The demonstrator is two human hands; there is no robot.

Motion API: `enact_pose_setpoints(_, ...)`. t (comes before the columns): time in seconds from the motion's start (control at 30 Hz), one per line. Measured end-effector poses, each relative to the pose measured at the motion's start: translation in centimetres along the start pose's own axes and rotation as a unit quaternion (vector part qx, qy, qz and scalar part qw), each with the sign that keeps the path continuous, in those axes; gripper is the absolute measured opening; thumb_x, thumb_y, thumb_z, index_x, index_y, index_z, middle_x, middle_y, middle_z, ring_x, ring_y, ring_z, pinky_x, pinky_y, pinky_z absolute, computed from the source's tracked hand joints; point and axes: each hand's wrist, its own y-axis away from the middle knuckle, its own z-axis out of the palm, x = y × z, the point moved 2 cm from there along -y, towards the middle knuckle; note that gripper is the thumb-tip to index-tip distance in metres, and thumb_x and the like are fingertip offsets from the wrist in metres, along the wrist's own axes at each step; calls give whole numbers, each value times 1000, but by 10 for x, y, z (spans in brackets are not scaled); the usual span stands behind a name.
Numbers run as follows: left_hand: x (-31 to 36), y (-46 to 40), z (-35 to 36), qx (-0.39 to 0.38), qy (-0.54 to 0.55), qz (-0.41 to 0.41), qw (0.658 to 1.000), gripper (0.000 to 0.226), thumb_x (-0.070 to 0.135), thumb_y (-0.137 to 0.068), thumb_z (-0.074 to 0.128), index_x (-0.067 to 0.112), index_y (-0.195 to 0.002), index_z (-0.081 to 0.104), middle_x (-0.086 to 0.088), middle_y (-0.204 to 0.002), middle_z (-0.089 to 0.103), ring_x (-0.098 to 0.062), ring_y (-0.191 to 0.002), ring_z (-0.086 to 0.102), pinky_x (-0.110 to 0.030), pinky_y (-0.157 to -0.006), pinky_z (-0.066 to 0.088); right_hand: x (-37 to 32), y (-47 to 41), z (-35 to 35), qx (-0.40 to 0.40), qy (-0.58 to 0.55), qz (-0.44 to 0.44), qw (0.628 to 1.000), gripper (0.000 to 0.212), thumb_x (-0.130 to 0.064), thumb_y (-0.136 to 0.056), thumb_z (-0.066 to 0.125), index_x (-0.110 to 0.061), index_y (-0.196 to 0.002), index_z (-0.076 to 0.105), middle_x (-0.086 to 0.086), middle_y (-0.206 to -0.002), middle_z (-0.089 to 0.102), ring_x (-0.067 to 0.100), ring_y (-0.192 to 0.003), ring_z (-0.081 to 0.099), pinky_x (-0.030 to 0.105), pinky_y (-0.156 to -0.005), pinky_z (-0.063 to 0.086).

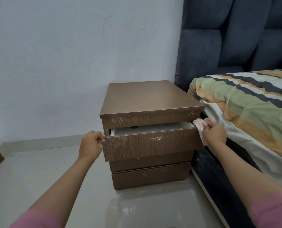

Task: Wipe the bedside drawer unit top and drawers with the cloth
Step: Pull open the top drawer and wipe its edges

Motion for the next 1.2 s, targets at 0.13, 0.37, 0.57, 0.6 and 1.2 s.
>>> enact_pose_setpoints(0.13, -2, 0, 2, 5, -5, 10, 1000, 8, -7, -76, 65, 1, -75, 68, -9, -75, 60, -20, -69, 53, -25, -63, 39, 15, 26, 16, 152, -169, 88, 970, 33, -30, -96, 47, -19, -125, 59, 9, -129, 59, 29, -117, 55, 44, -97, 46)
enact_pose_setpoints(0.37, -6, -3, 4, 10, -30, 25, 999, 13, -9, -72, 66, 2, -66, 63, -9, -68, 56, -25, -64, 51, -28, -59, 36, -5, 43, 79, 46, -185, 111, 975, 62, -39, -99, 35, -24, -150, 3, 15, -157, -12, 29, -145, -12, 42, -115, 0)
enact_pose_setpoints(0.57, -6, -5, 7, 4, -44, 39, 998, 13, -8, -72, 66, 2, -66, 61, -9, -68, 55, -25, -63, 50, -30, -58, 40, -5, 49, 90, 101, -214, 137, 962, 62, -36, -100, 31, -19, -150, -3, 20, -156, -14, 30, -145, -14, 42, -115, -6)
enact_pose_setpoints(0.6, -6, -5, 7, 4, -46, 41, 998, 13, -8, -72, 66, 2, -65, 61, -10, -67, 55, -26, -63, 50, -30, -57, 40, 1, 48, 94, 103, -223, 157, 957, 62, -38, -100, 29, -22, -150, -4, 17, -157, -13, 30, -145, -12, 46, -115, -3)
enact_pose_setpoints(1.2, -10, -4, 7, 9, -31, 49, 998, 13, -10, -72, 66, 1, -67, 62, -6, -68, 53, -23, -63, 48, -26, -57, 33, -36, 75, 84, 107, -318, 234, 913, 54, -39, -99, 36, -36, -148, 15, 10, -152, 30, 34, -128, 44, 37, -95, 41)
